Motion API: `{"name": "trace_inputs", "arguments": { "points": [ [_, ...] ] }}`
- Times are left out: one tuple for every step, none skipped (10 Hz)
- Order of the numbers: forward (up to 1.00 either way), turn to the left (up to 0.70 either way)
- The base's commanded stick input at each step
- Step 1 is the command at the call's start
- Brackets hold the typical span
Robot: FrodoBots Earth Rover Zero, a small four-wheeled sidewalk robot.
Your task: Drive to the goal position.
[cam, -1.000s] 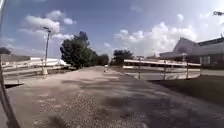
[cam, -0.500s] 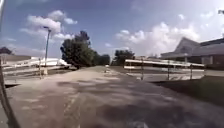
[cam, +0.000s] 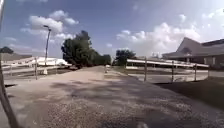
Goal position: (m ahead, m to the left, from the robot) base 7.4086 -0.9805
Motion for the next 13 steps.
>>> {"name": "trace_inputs", "arguments": {
  "points": [
    [0.70,0.21],
    [0.70,0.09],
    [0.70,0.04],
    [0.70,0.00],
    [0.70,0.00],
    [0.70,0.00],
    [0.70,0.00],
    [0.70,0.00],
    [0.70,0.00],
    [0.70,0.00],
    [0.70,0.00],
    [0.70,0.00],
    [0.70,0.00]
  ]
}}
